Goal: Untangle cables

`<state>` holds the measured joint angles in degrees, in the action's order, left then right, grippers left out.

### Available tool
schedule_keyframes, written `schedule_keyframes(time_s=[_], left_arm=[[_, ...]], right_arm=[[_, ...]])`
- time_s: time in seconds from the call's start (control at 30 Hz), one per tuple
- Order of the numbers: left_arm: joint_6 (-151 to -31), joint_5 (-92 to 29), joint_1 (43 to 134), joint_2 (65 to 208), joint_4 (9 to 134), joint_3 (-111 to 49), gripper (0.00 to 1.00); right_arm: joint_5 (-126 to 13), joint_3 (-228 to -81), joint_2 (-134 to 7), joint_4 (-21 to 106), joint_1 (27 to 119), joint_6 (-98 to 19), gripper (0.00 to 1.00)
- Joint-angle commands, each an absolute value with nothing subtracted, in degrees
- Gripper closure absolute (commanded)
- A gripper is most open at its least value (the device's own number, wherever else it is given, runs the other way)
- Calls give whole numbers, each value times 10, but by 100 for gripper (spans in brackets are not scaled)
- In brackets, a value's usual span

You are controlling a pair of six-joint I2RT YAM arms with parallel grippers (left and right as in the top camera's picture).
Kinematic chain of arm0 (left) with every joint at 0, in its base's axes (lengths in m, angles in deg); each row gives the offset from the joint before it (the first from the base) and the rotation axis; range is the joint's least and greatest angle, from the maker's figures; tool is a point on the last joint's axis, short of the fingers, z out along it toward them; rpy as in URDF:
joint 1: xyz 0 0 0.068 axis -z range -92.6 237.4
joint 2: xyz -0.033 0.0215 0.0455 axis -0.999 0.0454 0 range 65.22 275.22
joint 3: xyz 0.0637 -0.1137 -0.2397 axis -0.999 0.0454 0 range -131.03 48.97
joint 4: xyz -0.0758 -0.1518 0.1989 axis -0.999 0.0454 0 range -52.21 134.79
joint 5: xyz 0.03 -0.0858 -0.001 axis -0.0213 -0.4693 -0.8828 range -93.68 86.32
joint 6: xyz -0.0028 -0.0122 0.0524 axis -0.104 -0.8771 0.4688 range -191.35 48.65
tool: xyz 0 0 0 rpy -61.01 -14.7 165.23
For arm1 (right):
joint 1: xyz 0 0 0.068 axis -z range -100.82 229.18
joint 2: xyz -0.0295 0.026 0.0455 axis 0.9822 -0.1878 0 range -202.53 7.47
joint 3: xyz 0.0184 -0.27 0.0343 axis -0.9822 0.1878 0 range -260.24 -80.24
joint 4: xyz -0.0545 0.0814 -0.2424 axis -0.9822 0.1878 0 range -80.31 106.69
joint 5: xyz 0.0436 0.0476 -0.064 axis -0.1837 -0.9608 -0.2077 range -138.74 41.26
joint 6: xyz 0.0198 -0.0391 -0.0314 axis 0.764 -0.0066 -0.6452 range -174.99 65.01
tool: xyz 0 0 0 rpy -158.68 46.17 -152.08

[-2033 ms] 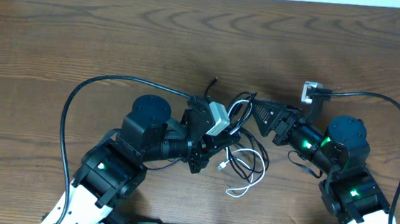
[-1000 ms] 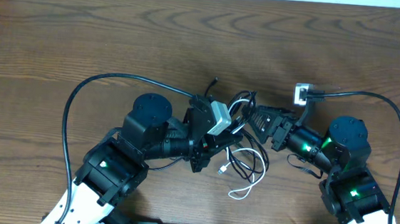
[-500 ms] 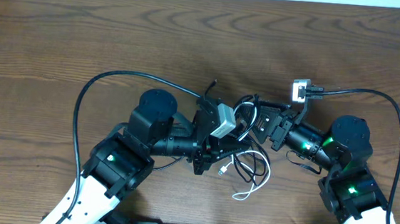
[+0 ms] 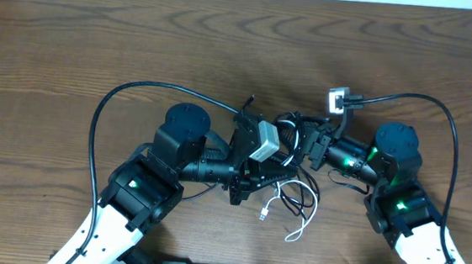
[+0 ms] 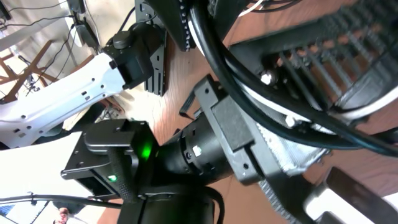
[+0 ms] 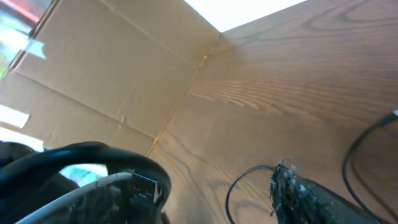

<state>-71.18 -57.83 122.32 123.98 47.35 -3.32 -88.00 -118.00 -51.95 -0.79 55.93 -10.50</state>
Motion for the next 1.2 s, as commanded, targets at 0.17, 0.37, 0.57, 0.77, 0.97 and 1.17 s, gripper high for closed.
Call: schedule_keyframes(time_s=[0.17, 0.37, 0.57, 0.77, 0.97, 1.17], left_arm=[[-710, -555, 1222, 1239, 469, -35, 92], [-710, -476, 1219, 1239, 475, -35, 93], [-711, -460, 1188, 1239, 476, -35, 92], [-711, -460, 1140, 1239, 476, -35, 92], [-713, -460, 1093, 1239, 475, -35, 92], [-713, -460, 1066, 1239, 475, -35, 92]], right_arm=[[-908, -1179, -525, -8, 551, -114, 81], [-942, -1179, -524, -8, 556, -114, 99], [-974, -1179, -524, -8, 567, -122, 99], [-993, -1179, -524, -8, 575, -122, 98], [-1020, -1179, -524, -8, 575, -131, 94], [-1044, -1179, -524, -8, 575, -140, 92]])
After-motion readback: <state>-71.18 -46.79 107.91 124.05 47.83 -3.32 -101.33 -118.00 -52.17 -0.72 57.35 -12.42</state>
